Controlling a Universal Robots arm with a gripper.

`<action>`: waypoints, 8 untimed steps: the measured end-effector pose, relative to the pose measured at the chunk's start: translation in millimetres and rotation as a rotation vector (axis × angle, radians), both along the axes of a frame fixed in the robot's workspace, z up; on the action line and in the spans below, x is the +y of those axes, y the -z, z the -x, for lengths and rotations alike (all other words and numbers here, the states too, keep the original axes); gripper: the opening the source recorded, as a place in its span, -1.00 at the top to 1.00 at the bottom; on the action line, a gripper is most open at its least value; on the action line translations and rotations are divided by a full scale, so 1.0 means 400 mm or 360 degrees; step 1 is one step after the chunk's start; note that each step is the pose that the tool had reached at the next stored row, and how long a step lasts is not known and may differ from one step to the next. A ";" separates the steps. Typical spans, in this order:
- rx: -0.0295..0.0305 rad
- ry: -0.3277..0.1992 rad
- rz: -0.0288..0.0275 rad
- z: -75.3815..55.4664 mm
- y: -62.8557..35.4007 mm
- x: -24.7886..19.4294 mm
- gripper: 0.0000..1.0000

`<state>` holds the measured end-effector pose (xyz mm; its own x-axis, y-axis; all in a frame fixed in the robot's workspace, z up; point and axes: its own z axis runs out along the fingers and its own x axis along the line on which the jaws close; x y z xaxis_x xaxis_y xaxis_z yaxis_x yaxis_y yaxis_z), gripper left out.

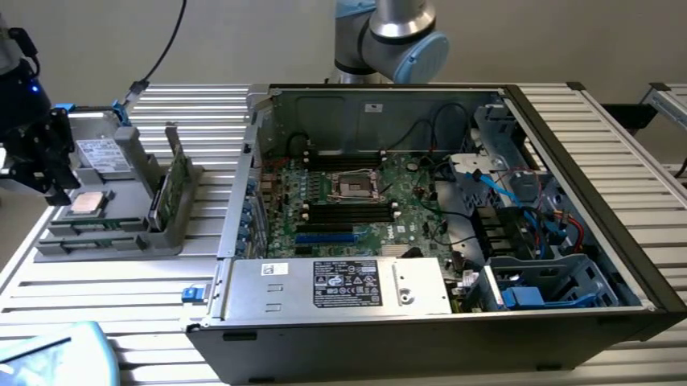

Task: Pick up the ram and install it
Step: 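Pick up the ram and move it above insertion slot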

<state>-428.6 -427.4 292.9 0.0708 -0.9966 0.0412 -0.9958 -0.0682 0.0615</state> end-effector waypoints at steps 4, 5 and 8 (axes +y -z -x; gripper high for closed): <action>0.00000 -0.0039 0.00000 0.001 0.018 0.000 0.26; 0.00001 -0.0049 0.00001 0.001 0.023 0.000 0.26; 0.00001 -0.0077 0.00001 0.001 0.036 0.000 0.26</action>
